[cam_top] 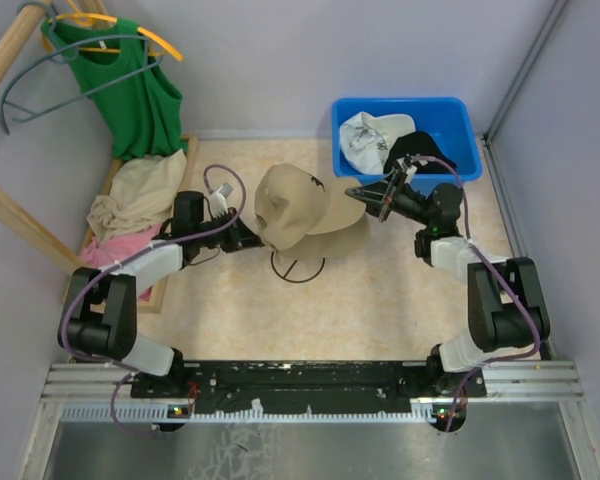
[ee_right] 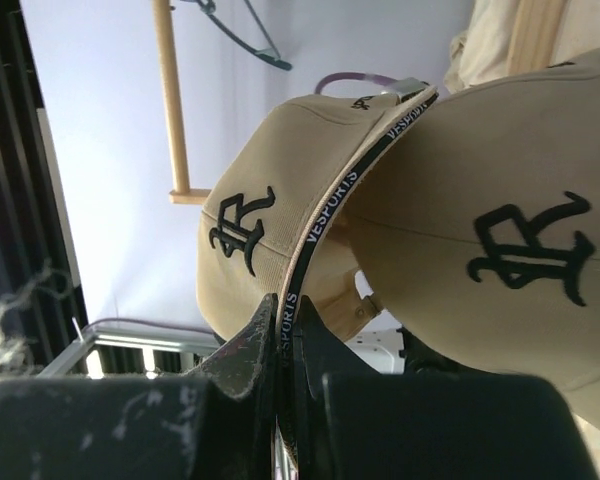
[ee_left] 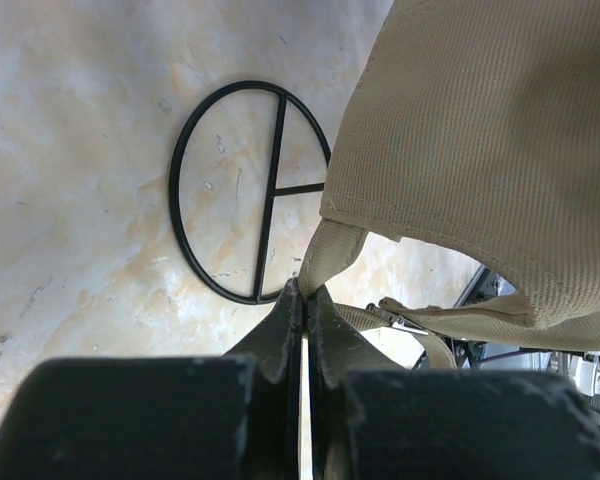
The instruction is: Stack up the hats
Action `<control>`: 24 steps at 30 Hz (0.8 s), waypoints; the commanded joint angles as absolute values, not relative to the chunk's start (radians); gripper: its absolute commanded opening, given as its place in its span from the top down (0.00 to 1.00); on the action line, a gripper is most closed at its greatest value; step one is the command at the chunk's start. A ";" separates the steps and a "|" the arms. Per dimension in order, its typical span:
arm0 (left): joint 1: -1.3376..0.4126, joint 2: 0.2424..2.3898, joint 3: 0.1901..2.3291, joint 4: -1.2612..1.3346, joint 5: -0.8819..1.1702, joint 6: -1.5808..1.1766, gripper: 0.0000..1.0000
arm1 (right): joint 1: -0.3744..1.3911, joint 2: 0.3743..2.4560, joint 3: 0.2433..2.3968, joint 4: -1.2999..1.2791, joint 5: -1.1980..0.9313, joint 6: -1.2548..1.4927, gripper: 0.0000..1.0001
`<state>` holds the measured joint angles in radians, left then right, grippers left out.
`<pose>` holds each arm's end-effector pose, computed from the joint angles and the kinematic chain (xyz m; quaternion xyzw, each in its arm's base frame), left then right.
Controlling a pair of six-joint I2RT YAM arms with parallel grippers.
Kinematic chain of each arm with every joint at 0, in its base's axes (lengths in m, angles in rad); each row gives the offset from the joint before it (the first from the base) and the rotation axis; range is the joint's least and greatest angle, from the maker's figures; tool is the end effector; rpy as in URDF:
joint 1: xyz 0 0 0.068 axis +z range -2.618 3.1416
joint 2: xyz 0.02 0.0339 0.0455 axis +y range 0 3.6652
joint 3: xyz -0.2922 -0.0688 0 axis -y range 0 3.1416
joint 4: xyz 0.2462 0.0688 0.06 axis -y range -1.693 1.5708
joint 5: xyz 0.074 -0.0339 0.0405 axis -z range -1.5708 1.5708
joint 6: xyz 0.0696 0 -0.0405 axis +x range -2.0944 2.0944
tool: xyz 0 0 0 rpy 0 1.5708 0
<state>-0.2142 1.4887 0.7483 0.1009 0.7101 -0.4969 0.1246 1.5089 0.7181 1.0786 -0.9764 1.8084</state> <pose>0.3030 -0.1124 0.2073 0.0365 0.8514 -0.4377 0.2865 0.3164 0.0977 0.3044 0.1439 0.6323 0.7418 0.1711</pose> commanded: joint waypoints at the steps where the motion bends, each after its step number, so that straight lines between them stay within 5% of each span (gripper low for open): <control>1: -0.196 1.504 0.781 0.112 0.724 -0.487 1.00 | 0.130 1.513 0.755 0.959 -1.008 1.674 1.00; 13: -0.172 1.521 0.790 0.118 0.748 -0.492 1.00 | 0.126 1.523 0.865 0.358 -0.976 1.197 1.00; 24: -0.170 1.544 0.773 0.128 0.755 -0.492 1.00 | 0.077 1.465 0.808 0.220 -0.987 1.095 1.00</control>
<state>-0.1780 1.5227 0.7700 0.1139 0.7532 -0.5007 0.0814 1.5181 0.8360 0.3080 -0.9726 1.1809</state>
